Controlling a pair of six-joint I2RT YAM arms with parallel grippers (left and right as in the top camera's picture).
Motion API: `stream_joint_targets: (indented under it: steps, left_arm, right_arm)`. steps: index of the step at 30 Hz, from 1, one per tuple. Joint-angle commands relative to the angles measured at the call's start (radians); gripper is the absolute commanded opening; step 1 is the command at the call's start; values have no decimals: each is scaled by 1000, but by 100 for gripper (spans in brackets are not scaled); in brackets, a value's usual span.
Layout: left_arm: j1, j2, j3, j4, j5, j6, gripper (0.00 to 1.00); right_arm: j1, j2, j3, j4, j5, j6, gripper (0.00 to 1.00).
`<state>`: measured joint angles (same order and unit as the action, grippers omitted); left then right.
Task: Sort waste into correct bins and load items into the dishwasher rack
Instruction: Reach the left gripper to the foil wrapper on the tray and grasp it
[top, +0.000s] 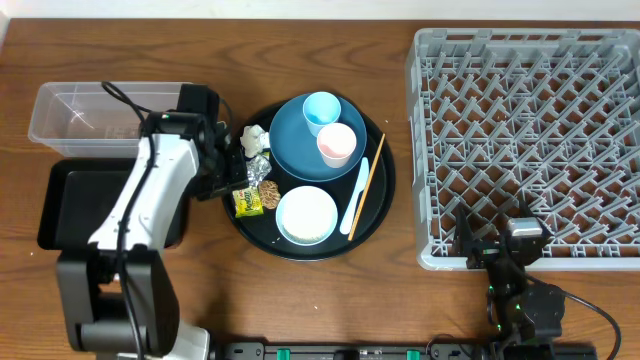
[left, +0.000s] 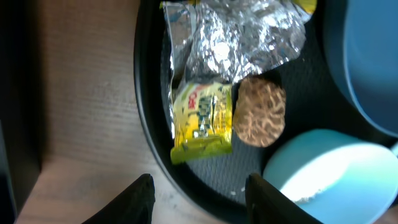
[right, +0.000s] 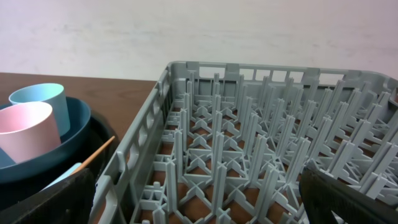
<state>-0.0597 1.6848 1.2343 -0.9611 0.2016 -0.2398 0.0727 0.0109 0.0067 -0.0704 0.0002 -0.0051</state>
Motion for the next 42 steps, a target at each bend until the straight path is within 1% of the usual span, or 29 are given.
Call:
stream_joint_targets:
  steps: [1,5,10,20,31,42]
  left_arm:
    - [4,40,-2,21,-16,-9,49]
    - [4,78,-2,60,-22,-9,49]
    - [3,122,-4,104,-73,-9,49]
    - [-6,189,-6,137,-75,-10,49]
    - [-48,193,-11,165,-75,-10,49]
    - [-60,193,-65,243,-92,-13,49]
  right_arm:
    - [6,-4,-1,-5,11,-8,99]
    - [6,-4,-1,-5,11,-8,99]
    - [6,-4,-1,-5,11,-8,99]
    - [6,-4,-1,-5,11,-8,99]
    - [6,-4,-1,-5,11,-8,99]
    - [6,-4,-1,-5,11,-8,99]
